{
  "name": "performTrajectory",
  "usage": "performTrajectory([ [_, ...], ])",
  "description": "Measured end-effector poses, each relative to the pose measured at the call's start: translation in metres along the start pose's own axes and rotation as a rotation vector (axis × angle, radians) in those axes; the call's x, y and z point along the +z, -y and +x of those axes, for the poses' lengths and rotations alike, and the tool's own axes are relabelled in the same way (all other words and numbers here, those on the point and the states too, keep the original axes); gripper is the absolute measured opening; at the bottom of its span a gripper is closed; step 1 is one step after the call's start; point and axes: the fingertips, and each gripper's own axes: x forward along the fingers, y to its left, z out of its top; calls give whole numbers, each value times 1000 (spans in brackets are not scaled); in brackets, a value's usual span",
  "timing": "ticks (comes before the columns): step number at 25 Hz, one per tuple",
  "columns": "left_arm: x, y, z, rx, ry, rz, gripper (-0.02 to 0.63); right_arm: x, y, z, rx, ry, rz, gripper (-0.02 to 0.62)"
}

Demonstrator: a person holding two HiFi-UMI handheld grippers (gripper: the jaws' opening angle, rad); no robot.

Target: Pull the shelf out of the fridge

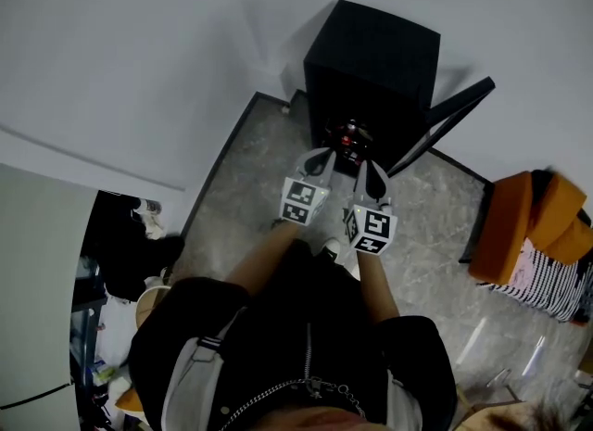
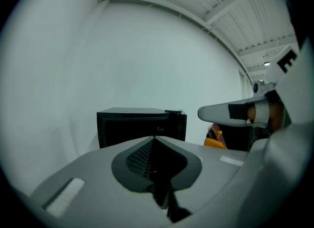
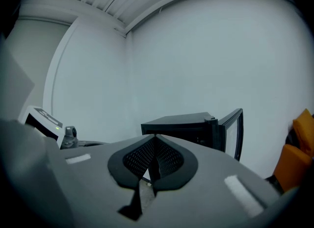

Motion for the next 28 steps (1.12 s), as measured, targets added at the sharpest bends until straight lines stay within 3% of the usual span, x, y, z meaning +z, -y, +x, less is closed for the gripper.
performTrajectory([
  [10, 5, -28, 38, 19, 1, -24, 11, -5, 6, 42, 3, -26, -6, 3],
  [21, -9, -90, 115, 5, -12, -20, 11, -15, 35, 127, -122, -41, -47, 3],
  [28, -30, -105, 157, -65, -63, -28, 11, -36, 44, 173, -169, -85, -41, 3],
])
